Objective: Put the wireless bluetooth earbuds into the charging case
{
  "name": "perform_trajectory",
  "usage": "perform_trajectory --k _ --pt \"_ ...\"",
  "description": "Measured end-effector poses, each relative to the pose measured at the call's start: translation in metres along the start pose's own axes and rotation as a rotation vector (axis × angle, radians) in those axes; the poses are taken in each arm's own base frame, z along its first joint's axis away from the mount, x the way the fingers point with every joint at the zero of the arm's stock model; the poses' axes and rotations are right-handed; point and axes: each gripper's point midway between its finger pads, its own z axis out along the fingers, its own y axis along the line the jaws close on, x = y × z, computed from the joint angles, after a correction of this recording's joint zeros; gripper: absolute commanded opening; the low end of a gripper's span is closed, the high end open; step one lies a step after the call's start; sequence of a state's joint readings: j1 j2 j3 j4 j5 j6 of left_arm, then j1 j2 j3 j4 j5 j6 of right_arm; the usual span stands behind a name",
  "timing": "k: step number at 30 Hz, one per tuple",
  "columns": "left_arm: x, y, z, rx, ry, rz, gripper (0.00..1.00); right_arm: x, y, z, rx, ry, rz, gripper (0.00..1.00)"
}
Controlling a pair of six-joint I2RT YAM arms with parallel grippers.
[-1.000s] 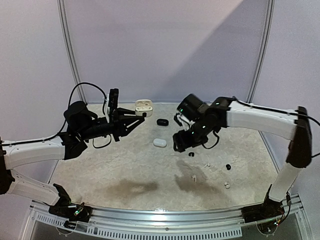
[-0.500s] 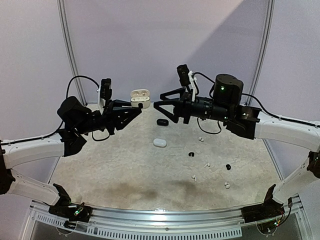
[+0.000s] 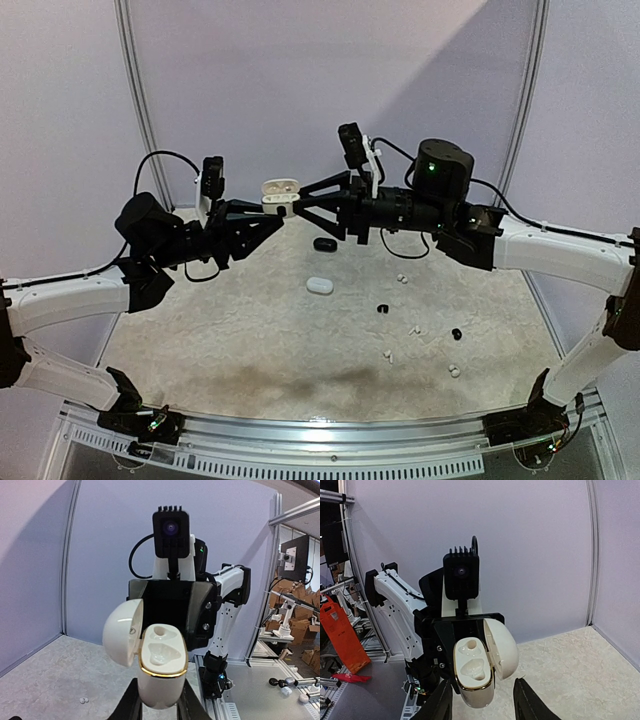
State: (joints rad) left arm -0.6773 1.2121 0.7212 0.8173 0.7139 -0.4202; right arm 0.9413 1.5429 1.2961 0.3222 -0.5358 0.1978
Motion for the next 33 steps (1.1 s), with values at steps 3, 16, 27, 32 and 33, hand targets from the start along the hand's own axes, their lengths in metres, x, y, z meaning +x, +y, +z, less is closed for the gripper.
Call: perform_trajectory --k 3,16,27,32,33 --pt "0.0 0.0 0.0 0.0 0.0 0.0 0.0 0.003 -0.002 0.004 -0.004 0.009 0.004 0.41" --pt "-0.001 0.002 -0.001 -0.011 -0.004 0.002 0.0 0.013 -0.003 0.007 -0.012 0.042 0.027 0.27" --pt "-0.003 0.004 -0.001 -0.019 -0.013 0.003 0.0 0.011 0.0 0.01 -0.034 0.055 0.031 0.08" --pt "-0.003 0.004 -0.001 -0.019 -0.013 0.001 0.0 0.012 0.001 0.01 -0.042 0.057 0.031 0.02" --pt "-0.003 0.004 -0.001 -0.019 -0.013 0.001 0.0 0.012 0.001 0.01 -0.044 0.057 0.031 0.01"
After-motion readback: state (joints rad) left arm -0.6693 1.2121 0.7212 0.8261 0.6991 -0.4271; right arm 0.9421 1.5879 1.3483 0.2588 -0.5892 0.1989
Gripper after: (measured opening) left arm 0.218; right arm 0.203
